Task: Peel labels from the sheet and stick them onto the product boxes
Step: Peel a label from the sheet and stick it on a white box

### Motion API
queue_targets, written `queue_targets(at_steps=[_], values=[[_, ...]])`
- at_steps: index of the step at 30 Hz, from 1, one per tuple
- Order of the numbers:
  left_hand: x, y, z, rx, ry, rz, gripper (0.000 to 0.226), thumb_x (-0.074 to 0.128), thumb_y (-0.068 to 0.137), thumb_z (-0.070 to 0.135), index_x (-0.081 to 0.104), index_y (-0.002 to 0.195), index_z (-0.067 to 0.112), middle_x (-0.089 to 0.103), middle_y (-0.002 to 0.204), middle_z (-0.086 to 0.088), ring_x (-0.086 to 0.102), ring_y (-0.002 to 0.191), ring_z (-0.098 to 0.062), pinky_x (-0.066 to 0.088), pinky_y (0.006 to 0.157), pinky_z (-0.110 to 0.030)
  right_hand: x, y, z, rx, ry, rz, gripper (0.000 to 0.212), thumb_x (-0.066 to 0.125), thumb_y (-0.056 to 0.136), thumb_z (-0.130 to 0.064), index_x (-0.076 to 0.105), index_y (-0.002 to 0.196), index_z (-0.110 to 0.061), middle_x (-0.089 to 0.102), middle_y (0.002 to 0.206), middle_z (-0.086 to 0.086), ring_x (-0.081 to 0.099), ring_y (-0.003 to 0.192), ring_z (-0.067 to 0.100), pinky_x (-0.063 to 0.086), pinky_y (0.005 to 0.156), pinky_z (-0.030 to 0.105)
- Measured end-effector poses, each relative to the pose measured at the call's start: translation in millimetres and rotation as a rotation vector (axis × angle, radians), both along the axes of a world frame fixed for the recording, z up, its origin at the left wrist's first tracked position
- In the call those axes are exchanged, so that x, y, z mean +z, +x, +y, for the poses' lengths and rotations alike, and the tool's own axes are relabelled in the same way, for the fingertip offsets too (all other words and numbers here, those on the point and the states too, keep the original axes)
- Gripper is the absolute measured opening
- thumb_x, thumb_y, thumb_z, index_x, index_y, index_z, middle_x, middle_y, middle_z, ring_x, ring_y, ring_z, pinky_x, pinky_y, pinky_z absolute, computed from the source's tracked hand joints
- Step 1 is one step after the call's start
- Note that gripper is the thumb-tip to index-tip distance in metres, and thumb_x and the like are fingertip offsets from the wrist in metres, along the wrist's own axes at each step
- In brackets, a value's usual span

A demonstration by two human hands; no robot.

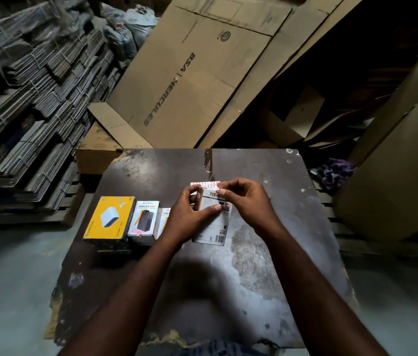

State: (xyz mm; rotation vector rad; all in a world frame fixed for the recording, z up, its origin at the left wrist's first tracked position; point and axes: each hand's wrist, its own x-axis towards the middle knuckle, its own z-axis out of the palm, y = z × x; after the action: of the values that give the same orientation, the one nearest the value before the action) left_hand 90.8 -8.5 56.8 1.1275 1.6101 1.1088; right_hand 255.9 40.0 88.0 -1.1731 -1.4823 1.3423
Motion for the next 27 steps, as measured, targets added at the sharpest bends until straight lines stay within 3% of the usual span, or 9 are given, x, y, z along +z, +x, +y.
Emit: queue_targets(at_steps=[6,11,13,15,19,22,27], values=[[0,1,0,0.000,-0.026,0.028,0.082,0.088,0.059,0.045,0.053,0.130,0.024,0.068,0.115,0.002,0.069,0.095,-0.006,0.059,0.080,-0.027,1,1,-3,-0.015,0.016,-0.087,0.005,0.069,0.090,-0.006,0.071,0.094,-0.006,0.076,0.097,0.005,0.073,0.090,0.014,0.060,0.086,0.038],[4,0,0,0.006,-0.031,0.041,0.066,0.088,0.071,0.028,0.056,0.129,0.022,0.068,0.111,0.005,0.067,0.092,-0.001,0.052,0.067,-0.010,2,2,1,0.052,-0.037,-0.097,0.011,0.064,0.094,-0.008,0.067,0.086,-0.015,0.075,0.100,0.007,0.072,0.095,0.021,0.059,0.088,0.046],[4,-1,-1,0.022,-0.030,0.035,0.064,0.087,0.073,0.026,0.055,0.128,0.022,0.068,0.110,0.004,0.066,0.091,0.000,0.052,0.067,-0.010,8,4,1,0.071,-0.100,-0.005,0.015,0.058,0.097,-0.007,0.063,0.085,-0.014,0.075,0.102,0.009,0.072,0.095,0.022,0.060,0.084,0.040],[2,-4,-3,0.049,-0.024,0.006,0.065,0.086,0.074,0.025,0.052,0.130,0.024,0.069,0.110,0.003,0.068,0.092,-0.004,0.057,0.073,-0.019,16,8,3,0.102,-0.115,0.011,0.013,0.058,0.098,-0.009,0.062,0.087,-0.013,0.075,0.103,0.008,0.072,0.094,0.019,0.060,0.078,0.032],[3,-5,-5,0.004,-0.012,-0.019,0.065,0.085,0.076,0.025,0.048,0.129,0.037,0.070,0.106,0.004,0.071,0.091,-0.010,0.061,0.074,-0.030,20,12,12,0.201,0.047,-0.284,0.005,0.064,0.096,-0.019,0.068,0.095,-0.016,0.075,0.100,0.002,0.070,0.095,0.017,0.056,0.087,0.037],[3,-6,-3,-0.035,-0.007,-0.016,0.064,0.086,0.074,0.027,0.052,0.127,0.039,0.070,0.110,0.001,0.071,0.090,-0.007,0.061,0.074,-0.032,27,10,18,0.299,0.132,-0.503,0.008,0.064,0.095,-0.021,0.070,0.098,-0.016,0.074,0.095,-0.001,0.068,0.090,0.013,0.055,0.083,0.036],[1,-6,-1,-0.067,-0.024,-0.003,0.068,0.088,0.070,0.030,0.053,0.127,0.039,0.070,0.111,-0.001,0.070,0.096,-0.013,0.061,0.079,-0.033,44,7,22,0.415,0.217,-0.699,0.013,0.061,0.097,-0.019,0.070,0.103,-0.012,0.072,0.101,0.003,0.065,0.090,0.015,0.051,0.077,0.031]])
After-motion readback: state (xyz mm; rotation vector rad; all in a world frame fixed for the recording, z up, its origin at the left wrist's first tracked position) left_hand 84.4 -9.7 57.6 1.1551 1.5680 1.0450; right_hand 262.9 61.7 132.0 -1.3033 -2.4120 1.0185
